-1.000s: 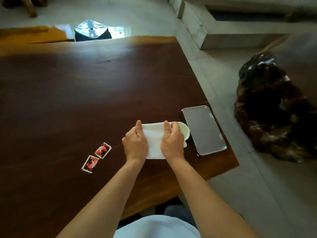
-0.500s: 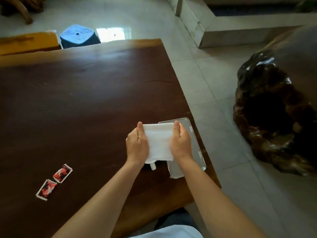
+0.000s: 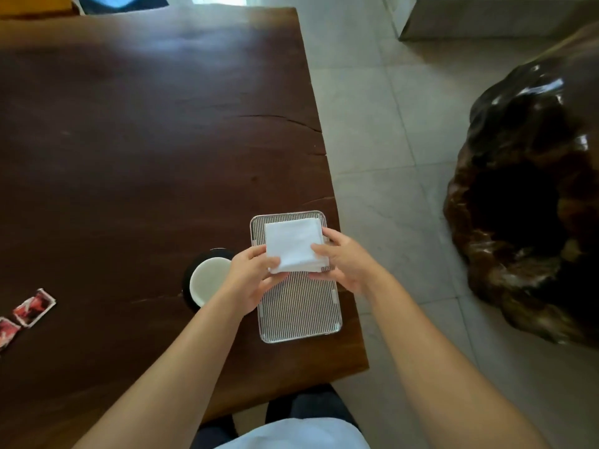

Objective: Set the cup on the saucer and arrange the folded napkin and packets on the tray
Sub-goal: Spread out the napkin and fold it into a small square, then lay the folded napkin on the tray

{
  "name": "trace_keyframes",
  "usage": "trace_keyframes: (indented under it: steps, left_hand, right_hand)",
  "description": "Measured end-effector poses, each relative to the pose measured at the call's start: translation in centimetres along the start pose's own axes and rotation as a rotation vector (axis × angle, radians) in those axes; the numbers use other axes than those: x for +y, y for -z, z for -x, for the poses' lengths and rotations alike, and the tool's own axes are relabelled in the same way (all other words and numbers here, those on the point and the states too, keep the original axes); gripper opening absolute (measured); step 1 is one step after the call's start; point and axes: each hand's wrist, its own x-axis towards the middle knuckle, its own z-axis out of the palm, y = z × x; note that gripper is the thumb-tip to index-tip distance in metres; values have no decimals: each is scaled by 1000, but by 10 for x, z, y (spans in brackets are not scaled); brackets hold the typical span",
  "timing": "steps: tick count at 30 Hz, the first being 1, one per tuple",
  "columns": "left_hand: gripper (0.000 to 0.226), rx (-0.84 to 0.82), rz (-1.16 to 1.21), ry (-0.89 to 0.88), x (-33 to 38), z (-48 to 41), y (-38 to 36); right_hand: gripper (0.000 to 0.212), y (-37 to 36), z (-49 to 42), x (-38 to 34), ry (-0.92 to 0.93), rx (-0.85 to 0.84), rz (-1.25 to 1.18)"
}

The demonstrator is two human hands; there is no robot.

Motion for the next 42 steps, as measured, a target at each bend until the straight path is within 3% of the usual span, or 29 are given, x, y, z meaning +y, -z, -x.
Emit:
trace_keyframes:
  steps: [3, 10, 15, 20, 23, 29, 42]
  left_hand:
    - [35, 84, 17, 0, -13, -18, -3]
    - [52, 248, -164, -138, -25, -56, -13]
    - [62, 361, -579, -320, -28, -73, -12]
    - [60, 363, -932, -596, -36, -67, -16]
    - [61, 418, -1034, -573, -44, -63, -17]
    - [24, 436, -1152, -631, -48, -61, -17]
    - [18, 244, -1385, -472, -41, -40, -26]
  right_hand:
    - [57, 5, -18, 8, 27, 52, 102]
    - [56, 12, -68, 24, 138, 95, 337]
    - [67, 16, -88, 34, 217, 162, 642]
    - [56, 11, -88, 41, 473, 275, 967]
    - [49, 13, -84, 46, 514, 320, 965]
    - [8, 8, -76, 64, 632, 358, 1008]
    - [21, -4, -59, 63, 545, 368, 1108]
